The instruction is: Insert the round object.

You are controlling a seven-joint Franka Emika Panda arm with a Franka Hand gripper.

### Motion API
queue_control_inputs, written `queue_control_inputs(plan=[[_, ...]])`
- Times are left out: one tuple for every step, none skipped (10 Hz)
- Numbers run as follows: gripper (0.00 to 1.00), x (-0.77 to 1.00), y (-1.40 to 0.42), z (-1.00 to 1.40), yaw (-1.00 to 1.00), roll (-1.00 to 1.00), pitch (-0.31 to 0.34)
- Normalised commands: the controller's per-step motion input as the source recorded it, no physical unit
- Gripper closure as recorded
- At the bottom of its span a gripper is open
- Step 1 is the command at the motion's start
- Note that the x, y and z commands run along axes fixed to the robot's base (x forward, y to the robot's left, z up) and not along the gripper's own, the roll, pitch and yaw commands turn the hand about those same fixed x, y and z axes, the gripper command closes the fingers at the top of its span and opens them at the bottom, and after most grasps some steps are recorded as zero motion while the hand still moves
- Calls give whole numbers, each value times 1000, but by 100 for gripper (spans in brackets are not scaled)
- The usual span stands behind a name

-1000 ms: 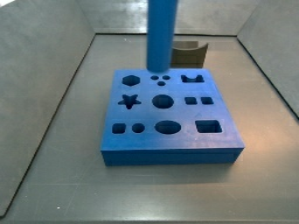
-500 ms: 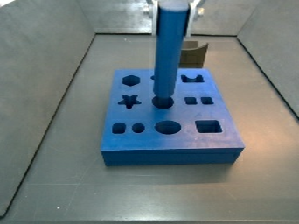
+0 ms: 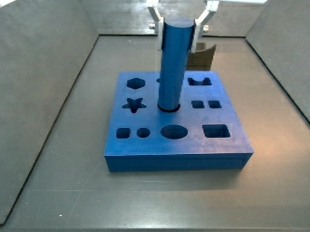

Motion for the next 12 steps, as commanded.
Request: queue_control_inputs(plan=[[100,66,-51,-209,-40,-149,0],[100,83,-100,-200,-29,-143,-7],[100,51,-103,-217,-23,-156,-11],[100,29,-74,-271,-29,-170,-16],[100,120,0,-483,-49,-66,0],[100,117,0,-449,-86,-6,0],[100,163,0,-520,-103,-37,0],[100,126,0,-426,-103,-53,0],[100,154,0,-329,-97,-57,0],[100,134,3,-294,-94,-50,0],[100,117,0,-326,-86,-36,0],[100,126,94,-9,-31,-100,-10]])
